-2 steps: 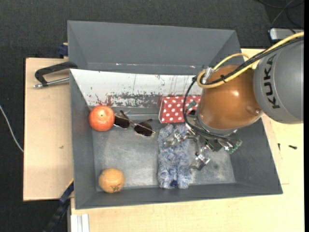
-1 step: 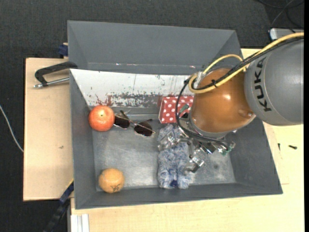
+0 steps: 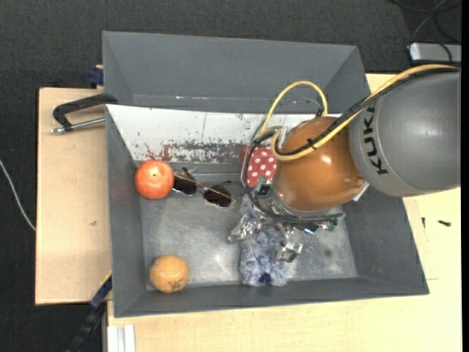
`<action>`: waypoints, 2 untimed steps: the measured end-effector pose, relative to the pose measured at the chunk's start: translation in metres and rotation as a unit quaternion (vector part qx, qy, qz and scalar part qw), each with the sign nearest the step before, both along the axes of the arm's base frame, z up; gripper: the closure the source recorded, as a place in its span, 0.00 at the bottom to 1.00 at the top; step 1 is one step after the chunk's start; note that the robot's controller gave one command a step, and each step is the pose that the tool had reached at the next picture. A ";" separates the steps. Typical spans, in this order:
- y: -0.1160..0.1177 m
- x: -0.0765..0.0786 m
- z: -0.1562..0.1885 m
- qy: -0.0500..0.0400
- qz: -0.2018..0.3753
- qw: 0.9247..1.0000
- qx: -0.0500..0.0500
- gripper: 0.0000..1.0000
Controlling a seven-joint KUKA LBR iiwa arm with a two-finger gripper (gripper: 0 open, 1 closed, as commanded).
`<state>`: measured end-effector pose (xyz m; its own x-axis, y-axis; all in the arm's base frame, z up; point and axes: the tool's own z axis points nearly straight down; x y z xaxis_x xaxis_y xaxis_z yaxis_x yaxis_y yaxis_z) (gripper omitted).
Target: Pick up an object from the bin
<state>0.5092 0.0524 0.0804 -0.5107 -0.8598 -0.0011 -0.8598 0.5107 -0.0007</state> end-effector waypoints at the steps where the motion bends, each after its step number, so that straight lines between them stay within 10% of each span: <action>1: -0.007 0.000 -0.007 -0.002 0.089 0.996 0.002 1.00; 2: -0.007 0.000 -0.007 -0.002 0.089 0.996 0.001 1.00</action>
Offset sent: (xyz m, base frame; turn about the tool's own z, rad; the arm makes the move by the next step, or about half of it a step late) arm 0.0000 0.0000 0.0000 0.0000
